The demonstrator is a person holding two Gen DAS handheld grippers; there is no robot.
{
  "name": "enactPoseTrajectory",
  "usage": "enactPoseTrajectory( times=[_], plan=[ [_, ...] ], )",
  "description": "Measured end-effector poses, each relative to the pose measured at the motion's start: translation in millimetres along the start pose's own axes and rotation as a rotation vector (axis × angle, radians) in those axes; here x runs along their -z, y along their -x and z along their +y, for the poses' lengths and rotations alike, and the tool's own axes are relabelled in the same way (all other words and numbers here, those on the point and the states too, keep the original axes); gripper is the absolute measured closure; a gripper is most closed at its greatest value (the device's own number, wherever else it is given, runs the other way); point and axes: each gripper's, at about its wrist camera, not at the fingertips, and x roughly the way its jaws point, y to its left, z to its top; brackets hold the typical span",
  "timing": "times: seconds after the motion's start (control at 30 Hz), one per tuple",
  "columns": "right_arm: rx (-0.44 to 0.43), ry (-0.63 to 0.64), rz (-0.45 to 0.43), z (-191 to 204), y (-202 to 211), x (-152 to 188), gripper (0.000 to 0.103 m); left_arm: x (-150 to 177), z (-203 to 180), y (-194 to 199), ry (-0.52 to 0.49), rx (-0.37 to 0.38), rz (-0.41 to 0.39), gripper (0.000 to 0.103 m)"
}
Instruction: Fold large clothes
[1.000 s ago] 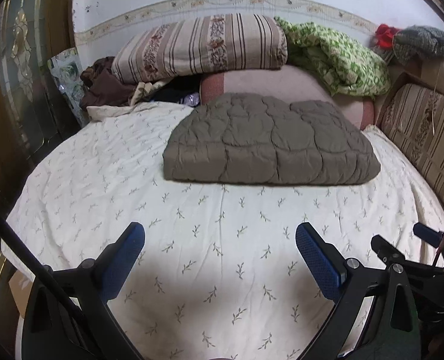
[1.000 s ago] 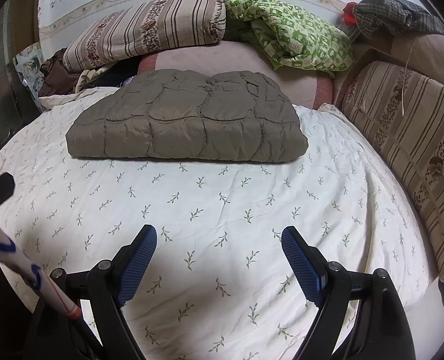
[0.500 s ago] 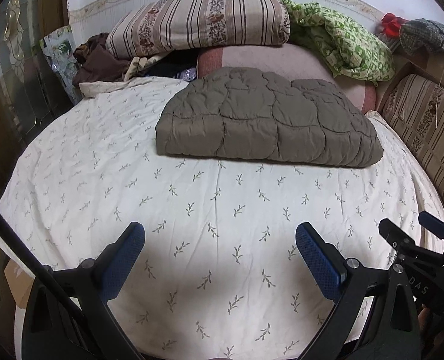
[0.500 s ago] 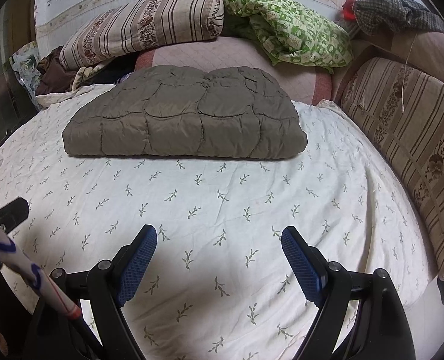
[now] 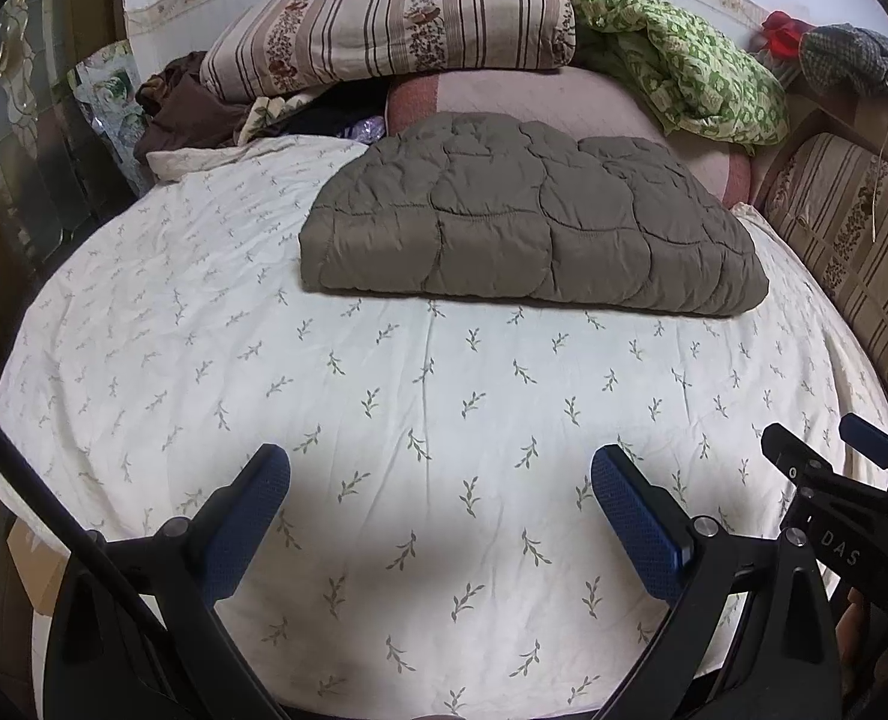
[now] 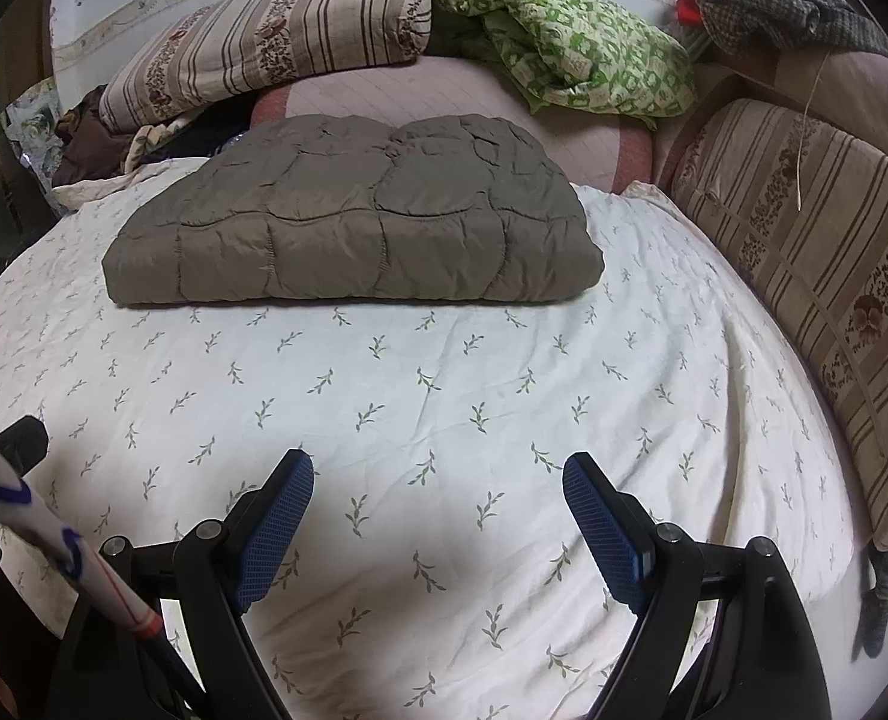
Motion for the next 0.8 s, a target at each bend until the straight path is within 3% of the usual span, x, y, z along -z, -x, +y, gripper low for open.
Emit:
enactPoseTrajectory(
  times=[0.23, 0.8],
  plan=[
    [0.010, 0.006, 0.021, 0.2, -6.1, 0.9, 0.014, 2.0, 1.2, -12.5, 0.018, 0.028, 0.052, 0.003],
    [0.032, 0.034, 0.050, 6.0, -20.4, 2.2, 0.014, 4.0, 1.1, -30.4, 0.010, 0.027, 0.090, 0.003]
  ],
)
